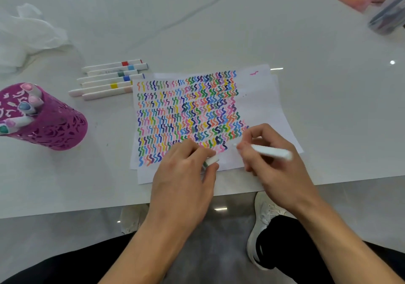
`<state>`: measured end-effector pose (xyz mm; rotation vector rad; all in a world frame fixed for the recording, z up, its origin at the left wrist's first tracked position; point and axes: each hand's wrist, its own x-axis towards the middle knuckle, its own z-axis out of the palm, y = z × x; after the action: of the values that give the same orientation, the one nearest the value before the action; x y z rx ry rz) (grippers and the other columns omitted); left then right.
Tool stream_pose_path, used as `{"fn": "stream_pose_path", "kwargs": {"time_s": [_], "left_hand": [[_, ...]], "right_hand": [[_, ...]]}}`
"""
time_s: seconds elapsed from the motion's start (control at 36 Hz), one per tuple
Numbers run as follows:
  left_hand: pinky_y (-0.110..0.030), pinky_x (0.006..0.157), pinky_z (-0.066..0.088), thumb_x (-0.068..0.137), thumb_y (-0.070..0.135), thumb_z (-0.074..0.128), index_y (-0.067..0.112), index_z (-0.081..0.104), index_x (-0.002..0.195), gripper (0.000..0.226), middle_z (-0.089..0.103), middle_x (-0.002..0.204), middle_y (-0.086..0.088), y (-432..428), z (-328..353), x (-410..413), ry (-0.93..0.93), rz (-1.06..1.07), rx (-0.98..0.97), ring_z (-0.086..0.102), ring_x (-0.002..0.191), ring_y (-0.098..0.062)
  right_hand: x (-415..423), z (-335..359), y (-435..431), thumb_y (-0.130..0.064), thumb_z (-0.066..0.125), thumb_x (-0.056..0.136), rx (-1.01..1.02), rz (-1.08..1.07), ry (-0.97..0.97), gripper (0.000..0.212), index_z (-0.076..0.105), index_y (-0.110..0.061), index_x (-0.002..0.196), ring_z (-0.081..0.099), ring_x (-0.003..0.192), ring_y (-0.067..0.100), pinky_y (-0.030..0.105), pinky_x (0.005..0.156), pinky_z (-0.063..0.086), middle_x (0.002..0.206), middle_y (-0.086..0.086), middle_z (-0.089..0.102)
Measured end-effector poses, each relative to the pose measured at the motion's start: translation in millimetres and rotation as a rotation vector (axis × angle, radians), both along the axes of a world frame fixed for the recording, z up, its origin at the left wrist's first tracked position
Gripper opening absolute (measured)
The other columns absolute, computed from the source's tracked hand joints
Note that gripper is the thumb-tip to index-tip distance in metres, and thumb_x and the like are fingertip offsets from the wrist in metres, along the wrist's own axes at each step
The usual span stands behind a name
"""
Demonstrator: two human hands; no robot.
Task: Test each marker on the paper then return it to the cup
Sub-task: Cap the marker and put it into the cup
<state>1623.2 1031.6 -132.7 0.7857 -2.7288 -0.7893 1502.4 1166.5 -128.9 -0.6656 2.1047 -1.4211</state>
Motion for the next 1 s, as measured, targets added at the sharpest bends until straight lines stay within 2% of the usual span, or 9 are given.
{"fn": "stream_pose_path", "kwargs": {"time_s": [0.03, 0.08, 0.19, 0.33, 0.5, 0.67, 0.78, 1.0], "left_hand": [[-0.031, 0.078, 0.05, 0.086, 0.024, 0.077, 0.021, 0.076, 0.103, 0.017, 0.062, 0.091, 0.008, 0, -1, 0, -0.002, -0.004, -0.016, 0.058, 0.089, -0.015], [-0.035, 0.075, 0.053, 0.086, 0.022, 0.078, 0.019, 0.077, 0.1, 0.015, 0.062, 0.091, 0.006, 1, -3, 0, -0.007, -0.01, -0.038, 0.058, 0.088, -0.018], [-0.035, 0.071, 0.053, 0.086, 0.021, 0.076, 0.019, 0.076, 0.098, 0.012, 0.063, 0.091, 0.006, 2, -5, -1, -0.019, -0.016, -0.065, 0.056, 0.089, -0.018], [-0.035, 0.07, 0.052, 0.087, 0.021, 0.076, 0.019, 0.075, 0.096, 0.01, 0.063, 0.091, 0.006, 2, -5, -1, -0.029, -0.022, -0.08, 0.055, 0.089, -0.018], [-0.035, 0.073, 0.051, 0.087, 0.021, 0.075, 0.019, 0.075, 0.093, 0.007, 0.063, 0.09, 0.007, 2, -5, -1, -0.032, -0.017, -0.074, 0.055, 0.09, -0.018], [-0.036, 0.071, 0.052, 0.087, 0.021, 0.074, 0.018, 0.075, 0.094, 0.008, 0.063, 0.091, 0.006, 2, -4, -2, -0.033, -0.011, -0.074, 0.056, 0.089, -0.018], [-0.034, 0.072, 0.052, 0.087, 0.021, 0.075, 0.019, 0.075, 0.093, 0.007, 0.062, 0.09, 0.007, 2, -5, -2, -0.04, -0.005, -0.068, 0.055, 0.089, -0.017], [-0.029, 0.072, 0.051, 0.087, 0.022, 0.075, 0.02, 0.076, 0.093, 0.007, 0.062, 0.089, 0.01, 3, -4, -3, -0.054, -0.001, -0.069, 0.054, 0.088, -0.013]], "right_hand": [[0, -1, -1, -0.039, 0.062, 0.095, -0.013, -0.01, -0.01, 0.011, 0.06, -0.028, 0.093, 0.058, 0.061, 0.021, 0.046, 0.061, 0.051, 0.065, 0.002, 0.064], [0, -3, -2, -0.033, 0.06, 0.093, -0.018, -0.021, -0.014, 0.003, 0.057, -0.032, 0.094, 0.059, 0.057, 0.021, 0.047, 0.059, 0.051, 0.065, 0.005, 0.068], [1, -7, -5, -0.039, 0.065, 0.081, -0.029, -0.058, -0.001, 0.014, 0.055, -0.033, 0.088, 0.064, 0.061, 0.034, 0.057, 0.06, 0.055, 0.068, 0.009, 0.07], [2, -17, -7, -0.04, 0.069, 0.078, -0.018, -0.124, -0.001, 0.018, 0.054, -0.03, 0.08, 0.068, 0.06, 0.028, 0.056, 0.056, 0.057, 0.069, 0.006, 0.069], [1, -20, -9, -0.027, 0.07, 0.082, -0.022, -0.162, -0.009, 0.017, 0.053, -0.026, 0.079, 0.067, 0.054, 0.03, 0.057, 0.054, 0.057, 0.067, 0.011, 0.07], [1, -20, -12, -0.037, 0.07, 0.078, 0.016, -0.169, -0.002, 0.02, 0.054, -0.025, 0.079, 0.066, 0.059, 0.033, 0.057, 0.053, 0.055, 0.07, 0.011, 0.069], [0, -21, -11, -0.027, 0.074, 0.079, 0.032, -0.18, 0.015, 0.021, 0.053, -0.023, 0.075, 0.064, 0.061, 0.035, 0.056, 0.054, 0.053, 0.069, 0.011, 0.068], [2, -21, -12, -0.024, 0.075, 0.075, 0.034, -0.245, 0.027, 0.023, 0.053, -0.02, 0.072, 0.065, 0.055, 0.034, 0.056, 0.053, 0.054, 0.063, 0.012, 0.067]]}}
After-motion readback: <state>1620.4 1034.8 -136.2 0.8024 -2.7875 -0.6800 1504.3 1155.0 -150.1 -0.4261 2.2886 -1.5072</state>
